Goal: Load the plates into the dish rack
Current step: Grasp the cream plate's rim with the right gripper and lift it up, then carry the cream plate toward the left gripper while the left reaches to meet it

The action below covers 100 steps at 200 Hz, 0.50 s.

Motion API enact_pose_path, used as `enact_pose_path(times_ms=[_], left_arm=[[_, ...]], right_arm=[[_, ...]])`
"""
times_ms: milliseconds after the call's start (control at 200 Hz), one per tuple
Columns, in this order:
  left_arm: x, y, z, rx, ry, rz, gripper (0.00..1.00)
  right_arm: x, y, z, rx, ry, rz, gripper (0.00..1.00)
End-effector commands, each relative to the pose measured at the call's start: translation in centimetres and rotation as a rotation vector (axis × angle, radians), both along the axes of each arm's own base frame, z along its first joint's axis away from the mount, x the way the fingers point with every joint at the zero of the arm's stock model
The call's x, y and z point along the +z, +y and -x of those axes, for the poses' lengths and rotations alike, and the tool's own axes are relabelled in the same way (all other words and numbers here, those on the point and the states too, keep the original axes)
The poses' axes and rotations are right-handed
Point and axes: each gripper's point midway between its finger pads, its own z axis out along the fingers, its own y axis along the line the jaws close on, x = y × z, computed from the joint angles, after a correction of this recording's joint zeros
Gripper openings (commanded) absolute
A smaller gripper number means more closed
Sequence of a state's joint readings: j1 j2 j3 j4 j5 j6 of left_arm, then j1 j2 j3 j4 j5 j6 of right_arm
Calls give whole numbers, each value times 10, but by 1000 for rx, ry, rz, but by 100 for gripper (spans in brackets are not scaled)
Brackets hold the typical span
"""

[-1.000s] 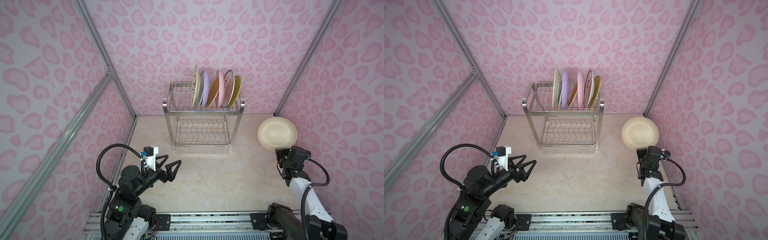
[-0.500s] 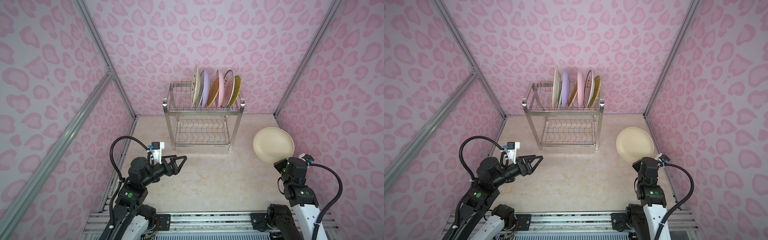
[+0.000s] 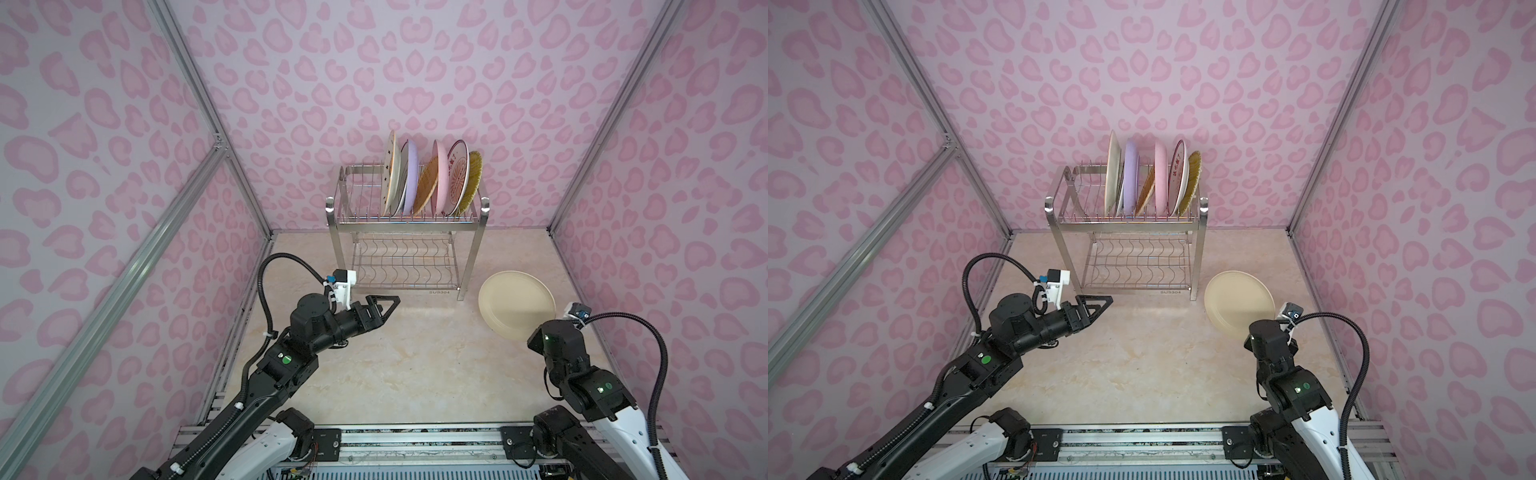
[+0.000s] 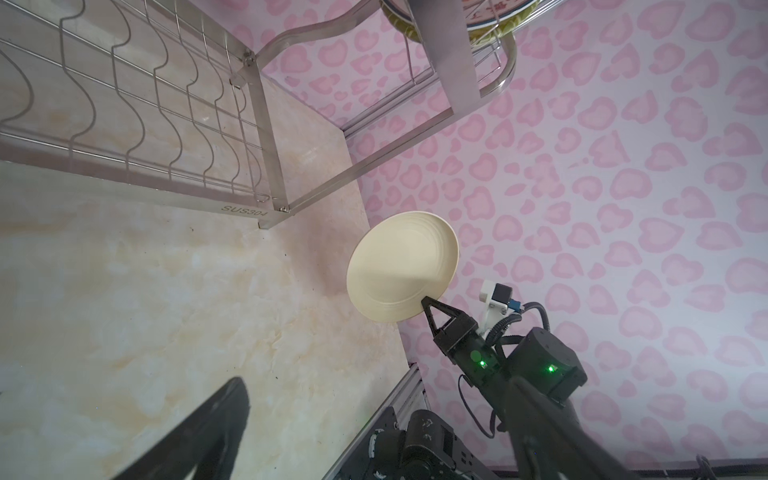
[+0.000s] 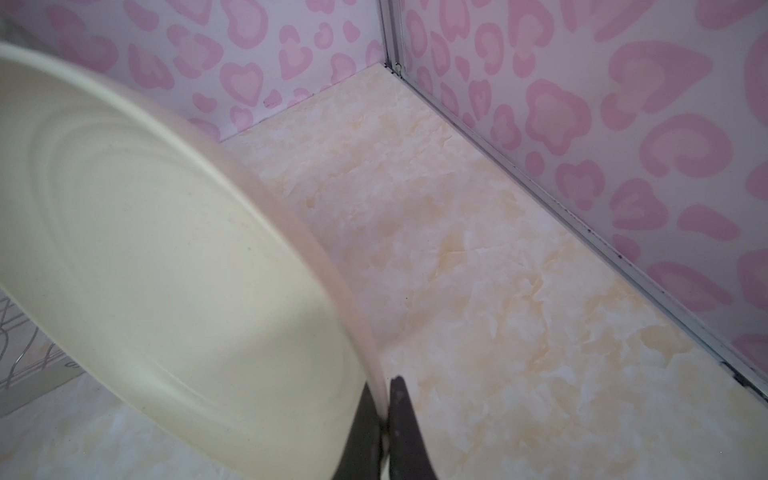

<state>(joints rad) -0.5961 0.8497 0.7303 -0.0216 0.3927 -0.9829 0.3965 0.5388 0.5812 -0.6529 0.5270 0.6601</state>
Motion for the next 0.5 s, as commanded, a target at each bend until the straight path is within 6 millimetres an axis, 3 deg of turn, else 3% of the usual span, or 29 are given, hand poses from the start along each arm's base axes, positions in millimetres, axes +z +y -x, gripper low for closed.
enact_pose_path(times_ms=[0, 295, 495], left_arm=[[17, -13, -8, 16, 2, 69, 97], [14, -47, -25, 14, 161, 174, 97], [28, -67, -34, 9, 222, 286, 100]], right_arm=[[3, 5, -2, 16, -13, 74, 0], [44, 72, -24, 188, -176, 252, 0], [70, 122, -30, 291, -307, 370, 0]])
